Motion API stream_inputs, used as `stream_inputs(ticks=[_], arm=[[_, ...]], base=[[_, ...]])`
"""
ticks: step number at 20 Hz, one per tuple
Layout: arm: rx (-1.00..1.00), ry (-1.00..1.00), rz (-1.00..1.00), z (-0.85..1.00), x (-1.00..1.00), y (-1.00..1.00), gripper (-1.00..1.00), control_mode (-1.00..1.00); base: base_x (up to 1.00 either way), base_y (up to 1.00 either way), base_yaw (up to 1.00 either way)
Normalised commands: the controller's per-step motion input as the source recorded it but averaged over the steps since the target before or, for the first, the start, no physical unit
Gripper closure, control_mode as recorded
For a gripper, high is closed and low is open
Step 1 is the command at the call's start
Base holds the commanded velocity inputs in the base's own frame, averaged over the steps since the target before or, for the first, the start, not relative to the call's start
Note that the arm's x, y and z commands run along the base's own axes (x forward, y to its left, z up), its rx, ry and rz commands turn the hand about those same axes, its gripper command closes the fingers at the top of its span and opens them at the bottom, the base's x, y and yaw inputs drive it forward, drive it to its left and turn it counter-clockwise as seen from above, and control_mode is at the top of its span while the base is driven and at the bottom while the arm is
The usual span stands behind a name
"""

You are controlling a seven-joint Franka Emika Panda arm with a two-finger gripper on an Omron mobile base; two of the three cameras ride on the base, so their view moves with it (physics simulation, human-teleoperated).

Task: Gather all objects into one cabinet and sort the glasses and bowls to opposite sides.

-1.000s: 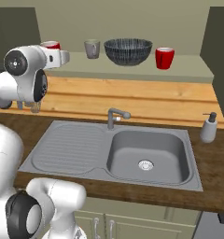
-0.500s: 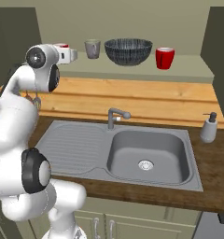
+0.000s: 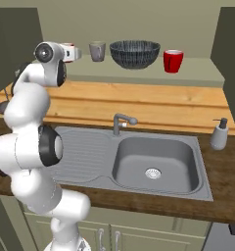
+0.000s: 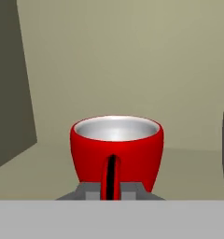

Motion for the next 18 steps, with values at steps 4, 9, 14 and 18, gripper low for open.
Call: stream_inputs(ticks=[4, 9, 14, 18], arm=[[0.00, 0.01, 0.04, -0.09, 0.52, 0.27, 1.00, -1.00], [0.00, 0.03, 0.03, 0.00, 0.55, 0.09, 1.00, -1.00], [0.01, 0.00, 0.01, 0.15, -0.07, -0.02, -1.00, -1.00], [0.00, -0.01, 0.00, 0.02, -0.22, -0.04, -1.00, -1.00]], base=[[0.00, 0.00, 0.00], [0.00, 0.00, 0.00], [0.00, 0.00, 0.00], [0.00, 0.00, 0.00]])
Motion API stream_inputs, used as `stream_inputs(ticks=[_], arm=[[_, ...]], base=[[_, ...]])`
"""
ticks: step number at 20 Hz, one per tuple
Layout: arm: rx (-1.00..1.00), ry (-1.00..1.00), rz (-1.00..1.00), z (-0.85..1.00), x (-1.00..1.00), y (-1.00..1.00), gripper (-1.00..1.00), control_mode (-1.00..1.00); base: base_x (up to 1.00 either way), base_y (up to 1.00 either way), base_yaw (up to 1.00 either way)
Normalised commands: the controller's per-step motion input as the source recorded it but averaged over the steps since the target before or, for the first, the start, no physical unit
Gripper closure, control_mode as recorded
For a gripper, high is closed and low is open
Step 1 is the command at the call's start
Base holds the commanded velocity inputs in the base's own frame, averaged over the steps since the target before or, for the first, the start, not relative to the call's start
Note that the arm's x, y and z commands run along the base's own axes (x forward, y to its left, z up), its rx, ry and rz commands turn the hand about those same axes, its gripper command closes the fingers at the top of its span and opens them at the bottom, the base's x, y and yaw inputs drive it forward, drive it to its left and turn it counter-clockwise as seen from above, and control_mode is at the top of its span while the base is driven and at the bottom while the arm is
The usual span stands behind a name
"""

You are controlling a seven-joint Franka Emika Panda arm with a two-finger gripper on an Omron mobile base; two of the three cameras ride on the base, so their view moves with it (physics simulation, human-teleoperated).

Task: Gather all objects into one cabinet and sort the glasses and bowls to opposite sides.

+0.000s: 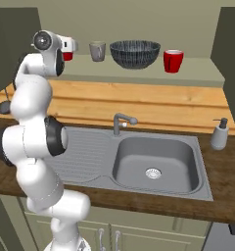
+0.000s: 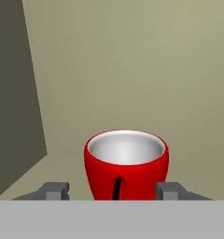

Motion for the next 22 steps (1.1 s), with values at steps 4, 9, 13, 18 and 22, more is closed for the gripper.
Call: stream_inputs(ticks=[4, 9, 13, 18, 22], arm=[[0.00, -0.04, 0.00, 0.00, -0.43, -0.05, -1.00, -1.00], [0.00, -0.05, 0.00, 0.00, -0.51, -0.19, -1.00, -1.00], [0.02, -0.03, 0.00, 0.08, -0.52, -0.34, -1.00, -1.00], [0.02, -0.02, -0.04, 0.48, -0.50, -0.51, -1.00, -1.00], [0.00, -0.06, -0.05, 0.37, -0.59, -0.38, -1.00, -1.00]], base=[[0.00, 0.00, 0.00], [0.00, 0.00, 0.00], [0.00, 0.00, 0.00], [0.00, 0.00, 0.00], [0.00, 0.00, 0.00]])
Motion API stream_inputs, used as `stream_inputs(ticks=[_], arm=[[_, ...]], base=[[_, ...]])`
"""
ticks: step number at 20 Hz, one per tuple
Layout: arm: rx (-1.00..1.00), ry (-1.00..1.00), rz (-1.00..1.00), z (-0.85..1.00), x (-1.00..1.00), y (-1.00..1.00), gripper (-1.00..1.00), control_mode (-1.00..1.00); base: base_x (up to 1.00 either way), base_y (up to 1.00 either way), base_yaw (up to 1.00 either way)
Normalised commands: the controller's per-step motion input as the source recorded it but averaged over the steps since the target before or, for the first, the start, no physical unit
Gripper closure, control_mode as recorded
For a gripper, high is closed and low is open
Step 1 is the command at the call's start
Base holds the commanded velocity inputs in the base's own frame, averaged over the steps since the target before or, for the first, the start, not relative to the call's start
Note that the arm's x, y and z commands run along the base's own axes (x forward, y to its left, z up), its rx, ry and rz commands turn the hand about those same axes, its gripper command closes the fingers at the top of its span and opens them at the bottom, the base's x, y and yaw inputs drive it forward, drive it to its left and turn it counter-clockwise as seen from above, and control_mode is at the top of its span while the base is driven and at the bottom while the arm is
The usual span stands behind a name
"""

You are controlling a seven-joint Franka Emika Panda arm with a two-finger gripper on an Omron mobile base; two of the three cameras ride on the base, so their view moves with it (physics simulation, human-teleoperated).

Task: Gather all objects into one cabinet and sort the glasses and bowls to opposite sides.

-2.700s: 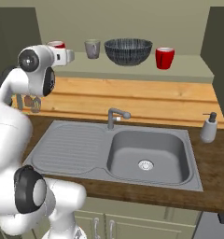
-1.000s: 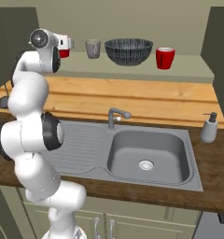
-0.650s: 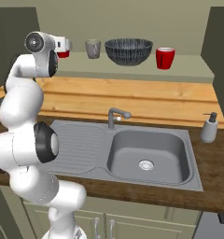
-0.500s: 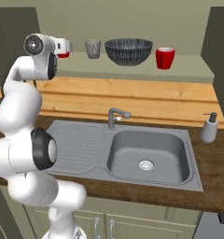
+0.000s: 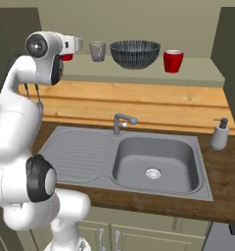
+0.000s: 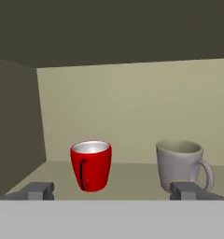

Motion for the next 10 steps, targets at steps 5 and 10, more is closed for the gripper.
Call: stream_inputs(ticks=[5, 10], arm=[[0.00, -0.03, -0.08, 0.25, -0.65, -0.40, -1.00, -1.00], [0.00, -0.05, -0.14, 0.14, -0.81, -0.55, -1.00, -1.00]], base=[[0.00, 0.00, 0.00], [0.00, 0.00, 0.00]])
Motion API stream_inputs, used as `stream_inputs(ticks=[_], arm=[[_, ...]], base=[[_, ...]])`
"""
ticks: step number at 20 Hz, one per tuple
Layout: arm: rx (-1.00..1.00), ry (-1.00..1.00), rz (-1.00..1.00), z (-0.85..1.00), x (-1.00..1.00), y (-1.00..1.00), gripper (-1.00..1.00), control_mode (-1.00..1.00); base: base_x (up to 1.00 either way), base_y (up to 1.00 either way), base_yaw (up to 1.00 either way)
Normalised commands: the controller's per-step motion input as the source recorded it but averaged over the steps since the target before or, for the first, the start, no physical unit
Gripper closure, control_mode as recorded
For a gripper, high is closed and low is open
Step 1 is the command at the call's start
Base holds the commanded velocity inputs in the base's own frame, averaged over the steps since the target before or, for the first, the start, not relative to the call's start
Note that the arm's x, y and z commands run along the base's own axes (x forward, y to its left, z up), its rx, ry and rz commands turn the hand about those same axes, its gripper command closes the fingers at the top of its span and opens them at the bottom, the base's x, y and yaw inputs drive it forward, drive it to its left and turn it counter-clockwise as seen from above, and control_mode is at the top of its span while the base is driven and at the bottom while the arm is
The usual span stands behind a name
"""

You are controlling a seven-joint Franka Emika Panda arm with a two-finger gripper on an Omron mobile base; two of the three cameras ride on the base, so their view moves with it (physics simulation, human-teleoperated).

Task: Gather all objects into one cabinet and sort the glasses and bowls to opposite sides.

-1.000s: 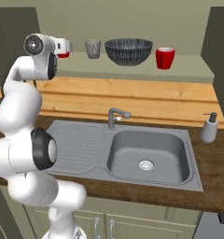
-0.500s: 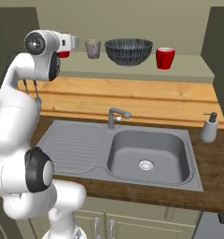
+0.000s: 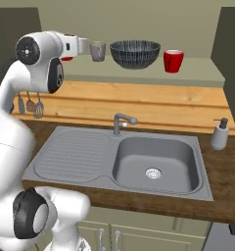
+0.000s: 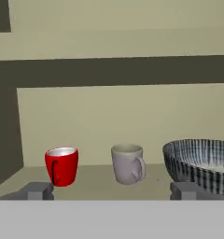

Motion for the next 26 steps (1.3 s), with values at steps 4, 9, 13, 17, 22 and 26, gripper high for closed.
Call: stream_inputs(ticks=[4, 9, 13, 17, 22, 26], arm=[[0.00, -0.07, -0.16, 0.04, -0.76, -0.57, -1.00, -1.00], [0.00, -0.06, -0.15, 0.12, -0.82, -0.56, -1.00, -1.00], [0.00, -0.01, -0.12, 0.05, -0.68, -0.57, -1.00, -1.00], [0.05, 0.00, -0.05, 0.24, -0.54, -0.72, -1.00, -1.00], [0.07, 0.00, -0.01, 0.26, -0.57, -0.74, -1.00, -1.00], [0.03, 0.08, 0.00, 0.02, -0.45, -0.45, -1.00, -1.00]], base=[[0.00, 0.00, 0.00], [0.00, 0.00, 0.00], [0.00, 0.00, 0.00], [0.00, 0.00, 0.00], [0.00, 0.00, 0.00], [0.00, 0.00, 0.00]])
